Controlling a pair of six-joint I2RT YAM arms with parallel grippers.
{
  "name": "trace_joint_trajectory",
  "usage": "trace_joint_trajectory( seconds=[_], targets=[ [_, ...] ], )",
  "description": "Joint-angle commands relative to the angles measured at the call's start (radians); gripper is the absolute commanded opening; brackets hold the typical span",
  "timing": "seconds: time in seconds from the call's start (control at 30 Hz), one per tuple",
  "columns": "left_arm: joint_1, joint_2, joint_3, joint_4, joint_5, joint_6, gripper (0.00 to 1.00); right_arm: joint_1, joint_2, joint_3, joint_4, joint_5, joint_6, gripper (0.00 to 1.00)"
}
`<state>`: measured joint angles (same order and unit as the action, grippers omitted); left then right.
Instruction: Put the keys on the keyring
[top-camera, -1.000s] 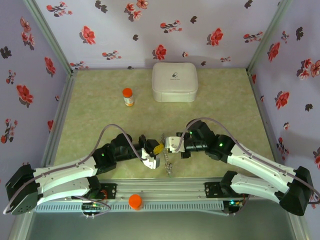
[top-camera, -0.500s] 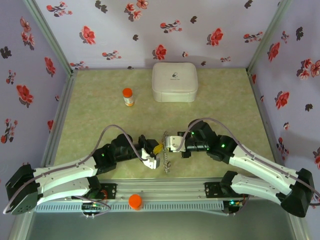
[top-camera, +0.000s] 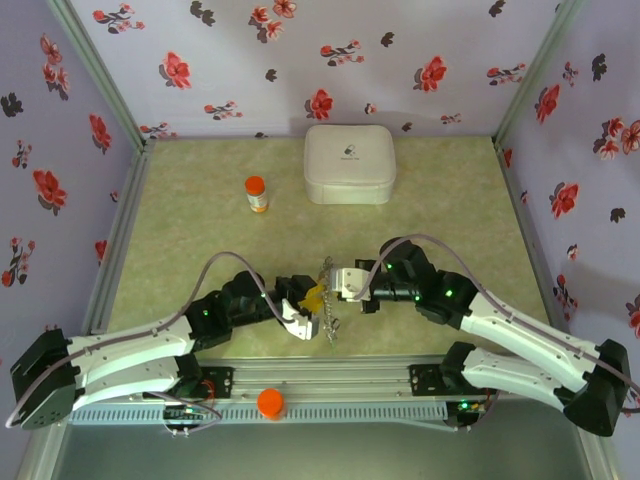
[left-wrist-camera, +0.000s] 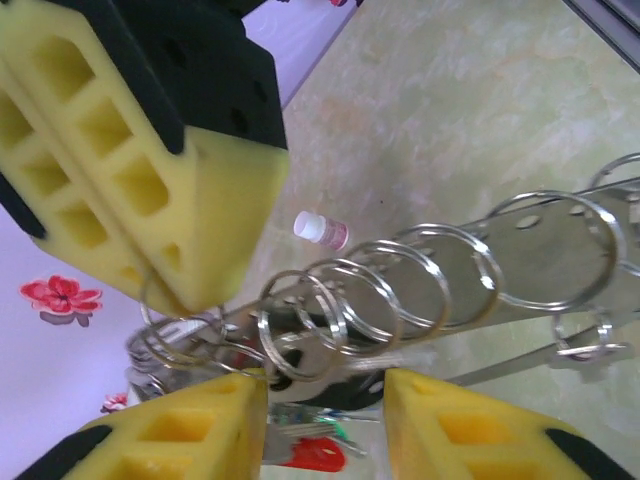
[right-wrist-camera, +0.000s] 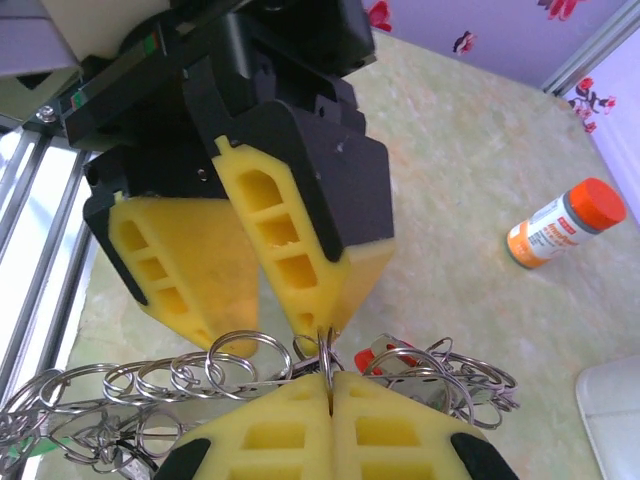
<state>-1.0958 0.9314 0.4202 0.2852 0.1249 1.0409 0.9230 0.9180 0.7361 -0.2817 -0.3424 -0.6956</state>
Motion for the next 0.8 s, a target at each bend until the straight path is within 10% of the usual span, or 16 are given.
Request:
trace_joint_trajectory(
  seconds=[0.0,0.77],
  targets=[
    [-0.008,-0.063,-0.014,-0.008,-0.035,-0.081,0.37,0.003,-0.020,-0.004,0.070,0.019,0.015,0.00],
    [0.100,0.023,0.218,-0.268,0.168,-0.688,0.30,0.013,0.025,0.002,0.051,0.004,-0.013,0.00]
  ],
)
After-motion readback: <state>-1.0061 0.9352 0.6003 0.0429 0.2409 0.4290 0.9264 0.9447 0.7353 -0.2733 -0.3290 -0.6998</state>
